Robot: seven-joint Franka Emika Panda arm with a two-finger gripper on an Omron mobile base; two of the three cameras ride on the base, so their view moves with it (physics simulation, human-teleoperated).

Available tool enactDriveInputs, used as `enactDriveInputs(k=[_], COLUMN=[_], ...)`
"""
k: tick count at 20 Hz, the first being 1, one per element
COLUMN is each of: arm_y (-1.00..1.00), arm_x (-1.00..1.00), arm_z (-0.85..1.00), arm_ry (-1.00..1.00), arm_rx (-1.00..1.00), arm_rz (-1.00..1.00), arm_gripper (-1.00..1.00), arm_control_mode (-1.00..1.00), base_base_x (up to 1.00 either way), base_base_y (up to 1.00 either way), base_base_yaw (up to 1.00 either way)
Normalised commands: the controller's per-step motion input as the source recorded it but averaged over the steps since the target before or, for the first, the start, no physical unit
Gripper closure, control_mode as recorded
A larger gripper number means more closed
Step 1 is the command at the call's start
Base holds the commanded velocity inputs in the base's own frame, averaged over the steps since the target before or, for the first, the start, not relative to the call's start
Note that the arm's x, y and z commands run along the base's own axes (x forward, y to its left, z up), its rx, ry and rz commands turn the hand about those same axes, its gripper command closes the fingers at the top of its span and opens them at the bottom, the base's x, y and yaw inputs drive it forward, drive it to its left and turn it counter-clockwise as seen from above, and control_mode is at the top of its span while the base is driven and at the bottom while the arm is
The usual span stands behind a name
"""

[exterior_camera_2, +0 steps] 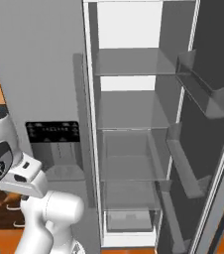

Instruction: Place one broccoli and one chicken drumstick in each tupperware on the nearby counter, to pack two identical lunches.

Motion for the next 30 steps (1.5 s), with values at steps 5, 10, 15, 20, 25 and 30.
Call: enactDriveInputs(k=[5, 10, 15, 20, 25, 30], arm_y=[0.0, 0.0, 0.0, 0.0, 0.0, 0.0], arm_x=[0.0, 0.0, 0.0, 0.0, 0.0, 0.0], arm_z=[0.0, 0.0, 0.0, 0.0, 0.0, 0.0], arm_ry=[0.0, 0.0, 0.0, 0.0, 0.0, 0.0], arm_rx=[0.0, 0.0, 0.0, 0.0, 0.0, 0.0], arm_rz=[0.0, 0.0, 0.0, 0.0, 0.0, 0.0], arm_gripper=[1.0, 1.0, 1.0, 1.0, 1.0, 1.0], arm_control_mode=[1.0, 1.0, 1.0, 1.0, 1.0, 1.0], base_base_x=[0.0, 0.11, 0.25, 0.29, 0.29, 0.31], base_base_y=[1.0, 1.0, 1.0, 1.0, 1.0, 1.0], base_base_yaw=[0.05, 0.07, 0.11, 0.1, 0.07, 0.04])
